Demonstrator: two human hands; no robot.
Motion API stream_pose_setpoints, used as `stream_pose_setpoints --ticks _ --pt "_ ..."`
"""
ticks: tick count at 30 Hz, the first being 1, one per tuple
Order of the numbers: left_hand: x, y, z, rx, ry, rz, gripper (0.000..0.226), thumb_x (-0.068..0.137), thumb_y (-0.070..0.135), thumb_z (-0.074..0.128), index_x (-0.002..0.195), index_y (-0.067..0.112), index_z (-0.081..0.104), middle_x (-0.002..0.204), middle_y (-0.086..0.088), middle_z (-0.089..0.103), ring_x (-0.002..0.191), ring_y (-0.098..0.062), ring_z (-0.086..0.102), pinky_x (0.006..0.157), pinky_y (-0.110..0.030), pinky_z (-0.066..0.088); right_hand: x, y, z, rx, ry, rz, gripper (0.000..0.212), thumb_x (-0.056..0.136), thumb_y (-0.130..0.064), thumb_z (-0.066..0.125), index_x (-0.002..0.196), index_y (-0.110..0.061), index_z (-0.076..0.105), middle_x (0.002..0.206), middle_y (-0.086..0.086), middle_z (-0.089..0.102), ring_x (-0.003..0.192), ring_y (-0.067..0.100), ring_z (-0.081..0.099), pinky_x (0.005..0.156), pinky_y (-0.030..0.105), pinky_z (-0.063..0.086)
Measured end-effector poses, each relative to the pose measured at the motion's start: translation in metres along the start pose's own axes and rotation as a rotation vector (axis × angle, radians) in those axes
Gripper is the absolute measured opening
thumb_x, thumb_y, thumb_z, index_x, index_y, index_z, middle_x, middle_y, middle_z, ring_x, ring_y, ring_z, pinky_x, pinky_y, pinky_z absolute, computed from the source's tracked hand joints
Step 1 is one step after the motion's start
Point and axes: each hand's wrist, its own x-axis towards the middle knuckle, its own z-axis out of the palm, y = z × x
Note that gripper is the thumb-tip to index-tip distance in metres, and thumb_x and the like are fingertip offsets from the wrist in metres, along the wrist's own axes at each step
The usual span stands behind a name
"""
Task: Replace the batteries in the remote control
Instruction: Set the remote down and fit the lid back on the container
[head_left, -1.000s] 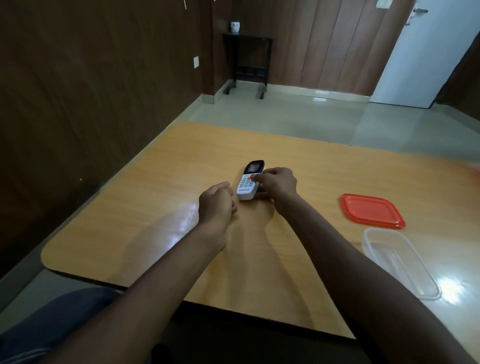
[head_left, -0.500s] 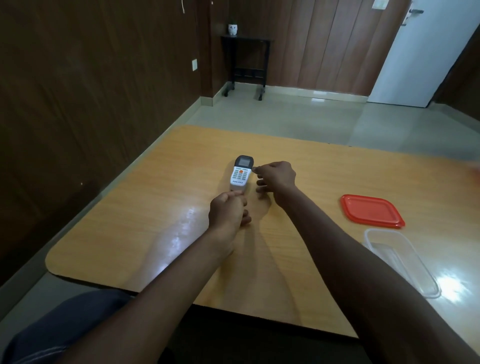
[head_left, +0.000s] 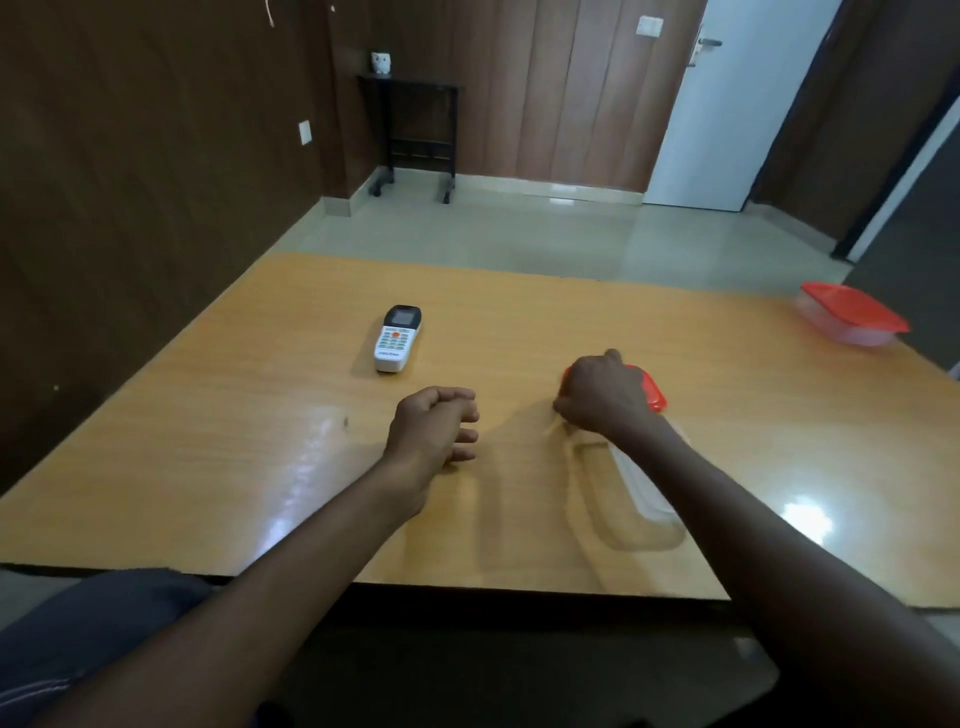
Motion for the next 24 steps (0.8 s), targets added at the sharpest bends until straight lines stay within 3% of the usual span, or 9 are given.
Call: stream_pose_setpoints --ticks 3,6,8,10,13,17,19,21,24 --pt "-0.002 0.000 0.003 0.023 -0.007 0.001 0.012 0.094 0.015 0.062 0.100 0.018 0.072 0.105 -0.010 0.072 0.092 -0.028 0.073 0.073 -0.037 0.064 -0.012 -0.012 0.002 0.214 -0.042 -0.205 0.022 0.081 -0.027 0.076 0.103 -0.024 0.077 0.100 -0.005 0.076 0.094 0.016 0.067 0.083 0.034 0.056" --pt "-0.002 -0.001 0.000 0.060 0.021 0.018 0.013 0.093 0.013 0.062 0.101 0.018 0.071 0.105 -0.011 0.071 0.089 -0.028 0.073 0.077 -0.042 0.065 -0.023 -0.021 0.009 0.225 0.001 -0.369 0.041 0.080 -0.042 0.079 0.116 -0.023 0.073 0.105 -0.007 0.074 0.099 0.014 0.064 0.092 0.035 0.051" --pt "-0.001 -0.002 -0.002 0.111 0.038 0.038 0.012 0.093 0.015 0.063 0.101 0.019 0.071 0.103 -0.014 0.072 0.089 -0.031 0.075 0.078 -0.043 0.064 -0.023 -0.021 0.013 0.117 0.020 -0.321 0.060 0.079 -0.057 0.073 0.127 -0.021 0.066 0.120 -0.001 0.067 0.113 0.023 0.056 0.093 0.038 0.049" --pt "0.000 -0.003 -0.005 0.145 0.033 0.044 0.012 0.093 0.016 0.062 0.102 0.020 0.070 0.100 -0.015 0.073 0.090 -0.032 0.075 0.079 -0.043 0.064 -0.016 -0.022 0.013 -0.012 -0.016 -0.251 0.068 0.078 -0.067 0.068 0.125 -0.017 0.066 0.122 0.004 0.066 0.110 0.026 0.056 0.086 0.038 0.050" --pt "0.002 -0.004 -0.006 0.148 0.018 0.048 0.012 0.092 0.016 0.063 0.101 0.019 0.071 0.099 -0.012 0.072 0.090 -0.031 0.075 0.079 -0.043 0.064 -0.003 -0.025 0.005 -0.022 -0.055 -0.259 0.061 0.078 -0.062 0.073 0.118 -0.016 0.071 0.108 0.003 0.073 0.093 0.020 0.064 0.072 0.032 0.052" --pt "0.003 -0.006 -0.006 0.176 -0.013 0.057 0.013 0.093 0.016 0.062 0.101 0.020 0.071 0.100 -0.010 0.073 0.088 -0.026 0.074 0.077 -0.042 0.065 0.000 -0.033 -0.001 -0.074 -0.018 -0.301 0.056 0.074 -0.055 0.077 0.111 -0.013 0.071 0.100 0.002 0.073 0.087 0.020 0.065 0.073 0.034 0.060" --pt "0.004 -0.005 -0.007 0.186 -0.032 0.056 0.013 0.094 0.017 0.062 0.103 0.021 0.070 0.101 -0.008 0.073 0.088 -0.027 0.075 0.077 -0.042 0.065 -0.005 -0.041 0.001 -0.140 -0.007 -0.333 0.056 0.074 -0.057 0.078 0.107 -0.013 0.067 0.092 0.001 0.069 0.079 0.018 0.062 0.066 0.030 0.056" --pt "0.005 -0.005 -0.008 0.176 -0.053 0.040 0.013 0.095 0.018 0.062 0.105 0.021 0.069 0.102 -0.008 0.073 0.088 -0.027 0.075 0.078 -0.043 0.064 -0.012 -0.045 0.002 -0.195 0.071 -0.372 0.045 0.081 -0.048 0.075 0.107 -0.013 0.064 0.082 0.000 0.063 0.070 0.018 0.059 0.058 0.029 0.049" --pt "0.004 -0.005 -0.009 0.144 -0.093 0.025 0.017 0.094 0.018 0.064 0.111 0.020 0.067 0.106 -0.011 0.072 0.081 -0.025 0.074 0.079 -0.044 0.064 -0.020 -0.039 -0.001 -0.214 0.311 -0.417 0.027 0.092 -0.030 0.058 0.110 -0.012 0.066 0.079 0.000 0.068 0.063 0.019 0.063 0.057 0.032 0.056"
